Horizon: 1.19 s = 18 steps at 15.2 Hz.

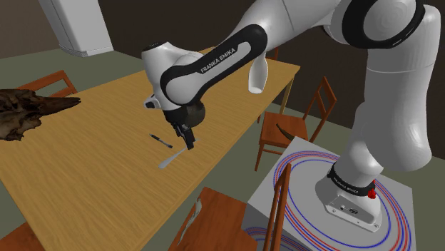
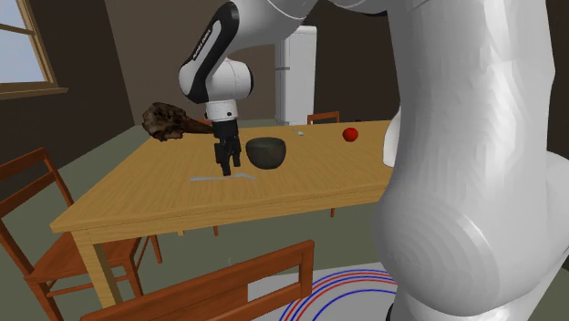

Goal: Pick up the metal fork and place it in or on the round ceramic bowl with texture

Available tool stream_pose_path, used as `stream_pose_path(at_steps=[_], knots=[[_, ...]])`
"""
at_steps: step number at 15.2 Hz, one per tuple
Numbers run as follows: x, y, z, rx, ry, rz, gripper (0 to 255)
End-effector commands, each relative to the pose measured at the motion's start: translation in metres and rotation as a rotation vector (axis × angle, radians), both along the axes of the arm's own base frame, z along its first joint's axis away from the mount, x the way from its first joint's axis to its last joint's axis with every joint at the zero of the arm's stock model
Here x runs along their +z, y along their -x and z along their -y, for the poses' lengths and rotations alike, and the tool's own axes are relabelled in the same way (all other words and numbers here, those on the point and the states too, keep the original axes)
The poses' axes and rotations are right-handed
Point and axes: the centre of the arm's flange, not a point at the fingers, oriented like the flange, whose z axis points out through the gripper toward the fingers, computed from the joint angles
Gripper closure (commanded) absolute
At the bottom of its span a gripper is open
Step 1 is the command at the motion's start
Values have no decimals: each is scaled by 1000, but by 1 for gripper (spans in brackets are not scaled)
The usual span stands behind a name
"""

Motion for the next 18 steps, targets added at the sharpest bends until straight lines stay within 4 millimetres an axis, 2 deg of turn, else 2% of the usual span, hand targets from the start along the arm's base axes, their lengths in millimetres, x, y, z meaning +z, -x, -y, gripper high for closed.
stream_pose_path(at_steps=[1, 3, 11, 12, 18], knots=[[-10, 1, 1, 2, 0, 0, 0], [-24, 3, 2, 2, 0, 0, 0], [-24, 3, 2, 2, 0, 0, 0], [-24, 3, 2, 2, 0, 0, 255], [-24, 3, 2, 2, 0, 0, 255]])
